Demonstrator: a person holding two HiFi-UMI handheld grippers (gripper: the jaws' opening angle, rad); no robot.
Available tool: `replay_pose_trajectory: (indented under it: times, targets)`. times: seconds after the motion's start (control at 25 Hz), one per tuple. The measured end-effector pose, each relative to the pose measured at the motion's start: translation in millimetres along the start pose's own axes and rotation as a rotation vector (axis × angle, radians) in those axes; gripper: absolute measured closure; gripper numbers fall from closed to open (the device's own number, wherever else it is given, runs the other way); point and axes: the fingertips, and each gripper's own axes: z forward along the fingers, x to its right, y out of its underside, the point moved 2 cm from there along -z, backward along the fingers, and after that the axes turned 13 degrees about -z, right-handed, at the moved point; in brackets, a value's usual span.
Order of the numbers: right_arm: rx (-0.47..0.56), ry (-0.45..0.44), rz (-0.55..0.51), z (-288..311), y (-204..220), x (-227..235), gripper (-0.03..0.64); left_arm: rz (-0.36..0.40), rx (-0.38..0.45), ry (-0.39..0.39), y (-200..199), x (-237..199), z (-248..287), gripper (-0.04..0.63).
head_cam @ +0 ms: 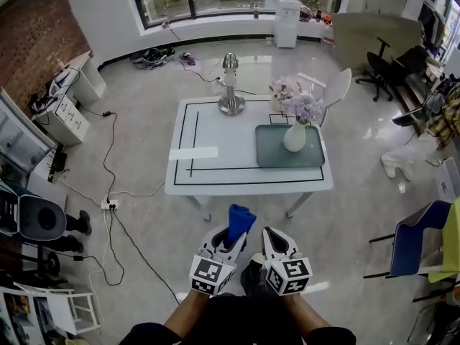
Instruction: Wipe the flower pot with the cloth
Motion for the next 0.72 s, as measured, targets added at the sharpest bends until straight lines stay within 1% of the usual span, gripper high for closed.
replay_pose_trajectory:
  times: [0.12, 0.28, 0.52, 0.72]
  targets:
    - [0.001, -0.008, 0.012, 23, -14, 36, 0.607, -0.013, -0.005, -0.01, -16, -6, 36, 0.474]
    - [0.009, 0.013, 0.022, 44, -29, 78, 0.607, -0.015, -0.026, -0.002, -27, -14, 80, 0.474]
    - [0.007, 0.084, 0.052, 68, -37, 134, 0.607, -0.016, -0.059, 0.04, -36, -32, 147, 0.474]
    - [-0.004, 0.149, 0.056, 101, -50, 175, 0.607, -0.007, -0.075, 0.079, -51, -62, 210, 0.474]
